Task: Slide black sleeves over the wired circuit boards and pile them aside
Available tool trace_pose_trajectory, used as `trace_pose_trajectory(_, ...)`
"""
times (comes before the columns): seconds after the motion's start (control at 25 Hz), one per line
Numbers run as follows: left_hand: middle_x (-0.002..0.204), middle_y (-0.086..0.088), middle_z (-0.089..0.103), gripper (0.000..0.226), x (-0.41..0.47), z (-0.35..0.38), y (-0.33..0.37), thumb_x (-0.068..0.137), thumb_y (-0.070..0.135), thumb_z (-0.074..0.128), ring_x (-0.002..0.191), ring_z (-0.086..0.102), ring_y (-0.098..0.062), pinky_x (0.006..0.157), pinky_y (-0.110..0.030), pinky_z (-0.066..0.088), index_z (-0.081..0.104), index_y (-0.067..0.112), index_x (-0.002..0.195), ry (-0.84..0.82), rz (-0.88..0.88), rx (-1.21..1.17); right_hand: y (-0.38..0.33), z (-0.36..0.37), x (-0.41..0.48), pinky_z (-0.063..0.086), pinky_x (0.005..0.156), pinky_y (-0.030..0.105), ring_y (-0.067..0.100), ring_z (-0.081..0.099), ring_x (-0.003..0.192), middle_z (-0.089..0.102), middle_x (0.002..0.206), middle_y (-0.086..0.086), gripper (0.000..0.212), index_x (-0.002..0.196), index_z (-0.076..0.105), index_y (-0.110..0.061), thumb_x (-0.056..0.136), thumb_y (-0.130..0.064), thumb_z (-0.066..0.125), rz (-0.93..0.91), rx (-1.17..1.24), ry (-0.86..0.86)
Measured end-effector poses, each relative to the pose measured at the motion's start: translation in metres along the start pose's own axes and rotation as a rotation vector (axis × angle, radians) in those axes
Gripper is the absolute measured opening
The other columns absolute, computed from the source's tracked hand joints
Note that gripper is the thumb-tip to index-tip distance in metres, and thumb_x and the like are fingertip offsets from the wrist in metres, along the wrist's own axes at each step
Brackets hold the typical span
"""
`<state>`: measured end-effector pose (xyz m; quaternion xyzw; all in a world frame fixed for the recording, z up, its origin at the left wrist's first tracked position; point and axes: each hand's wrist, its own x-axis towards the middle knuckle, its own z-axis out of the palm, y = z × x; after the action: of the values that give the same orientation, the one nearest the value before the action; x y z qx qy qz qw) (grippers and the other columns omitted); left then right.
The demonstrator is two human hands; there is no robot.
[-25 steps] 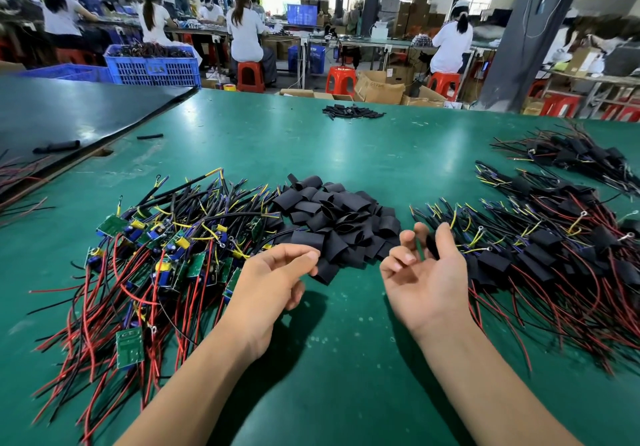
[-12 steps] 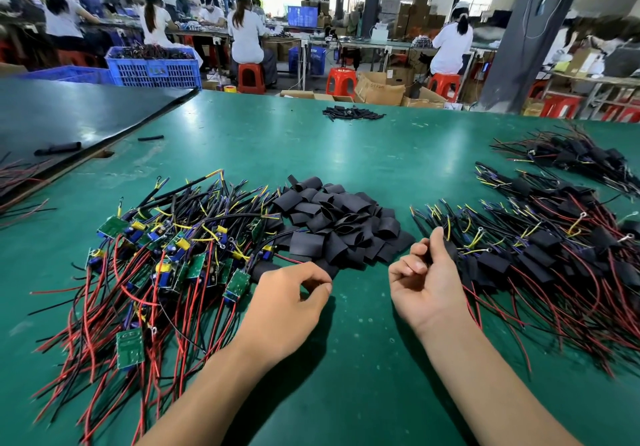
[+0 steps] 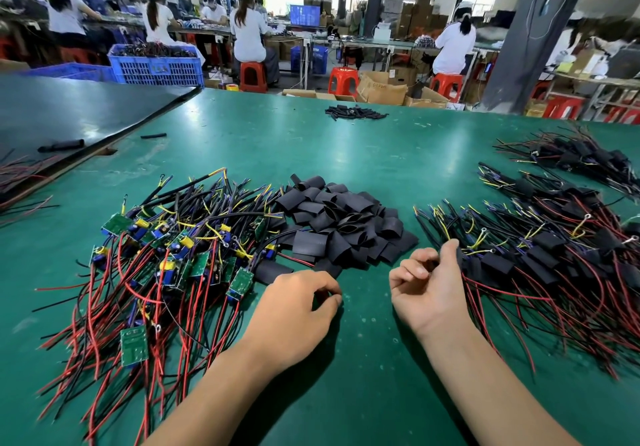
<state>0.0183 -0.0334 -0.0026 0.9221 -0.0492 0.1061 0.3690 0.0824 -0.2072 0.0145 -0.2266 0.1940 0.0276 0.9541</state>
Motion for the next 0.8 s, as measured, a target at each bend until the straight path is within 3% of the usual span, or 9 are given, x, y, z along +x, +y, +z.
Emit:
trace_pose_trajectory(0.12, 0.091, 0.014, 0.07, 0.008, -0.0006, 0.0005, 0.0011, 0.091, 0.031, 0.065, 0.088, 0.061, -0.007, 0.082, -0.028, 0.049, 0.072, 0.028, 0.093, 0.001, 0.005, 0.011, -0.0057, -0.0007, -0.0007, 0.024, 0.033, 0.016, 0.006, 0.026, 0.029, 0.04, 0.042, -0.009, 0.054, 0.056, 0.04, -0.024, 0.096, -0.059, 0.05, -0.01, -0.022, 0.016)
trace_pose_trajectory(0.36, 0.088, 0.016, 0.069, 0.007, -0.0007, 0.0014, 0.0003, 0.091, 0.03, 0.066, 0.085, 0.06, -0.003, 0.081, -0.027, 0.048, 0.072, 0.029, 0.091, 0.006, 0.004, 0.003, -0.0067, -0.0054, 0.0063, 0.028, 0.039, 0.015, 0.006, 0.033, 0.033, 0.067, 0.062, -0.006, 0.032, 0.076, 0.049, -0.021, 0.106, -0.033, 0.044, -0.077, -0.069, 0.054)
trace_pose_trajectory(0.52, 0.089, 0.017, 0.069, 0.008, -0.0003, 0.002, -0.0006, 0.091, 0.03, 0.065, 0.086, 0.06, -0.002, 0.081, -0.025, 0.048, 0.073, 0.028, 0.091, 0.007, 0.007, 0.008, -0.0042, -0.0038, 0.0081, 0.029, 0.039, 0.011, 0.007, 0.035, 0.033, 0.067, 0.062, -0.004, 0.046, 0.077, 0.055, -0.019, 0.104, -0.052, 0.036, -0.021, -0.075, 0.032)
trace_pose_trajectory(0.6, 0.089, 0.017, 0.069, 0.008, -0.0003, 0.0021, -0.0007, 0.091, 0.03, 0.065, 0.086, 0.06, -0.002, 0.081, -0.025, 0.048, 0.073, 0.028, 0.092, 0.006, 0.008, 0.013, -0.0033, -0.0045, 0.0085, 0.033, 0.039, 0.013, 0.008, 0.039, 0.036, 0.07, 0.073, 0.001, 0.051, 0.088, 0.06, -0.016, 0.103, -0.056, 0.033, -0.031, -0.132, 0.04)
trace_pose_trajectory(0.68, 0.089, 0.017, 0.069, 0.008, 0.0003, 0.002, -0.0012, 0.091, 0.03, 0.065, 0.087, 0.06, -0.002, 0.081, -0.025, 0.048, 0.073, 0.028, 0.092, 0.001, 0.007, 0.014, -0.0013, -0.0046, 0.0068, 0.043, 0.044, 0.019, 0.012, 0.052, 0.048, 0.071, 0.096, 0.006, 0.048, 0.109, 0.06, -0.014, 0.105, -0.052, 0.031, -0.063, -0.208, 0.05)
trace_pose_trajectory(0.8, 0.09, 0.016, 0.069, 0.008, 0.0006, 0.0015, -0.001, 0.092, 0.03, 0.065, 0.087, 0.06, -0.003, 0.081, -0.026, 0.048, 0.073, 0.028, 0.093, -0.008, 0.008, 0.014, -0.0003, -0.0021, 0.0022, 0.054, 0.073, 0.031, 0.022, 0.067, 0.091, 0.061, 0.131, 0.009, 0.044, 0.141, 0.045, -0.012, 0.109, -0.038, 0.031, -0.141, -0.289, 0.059)
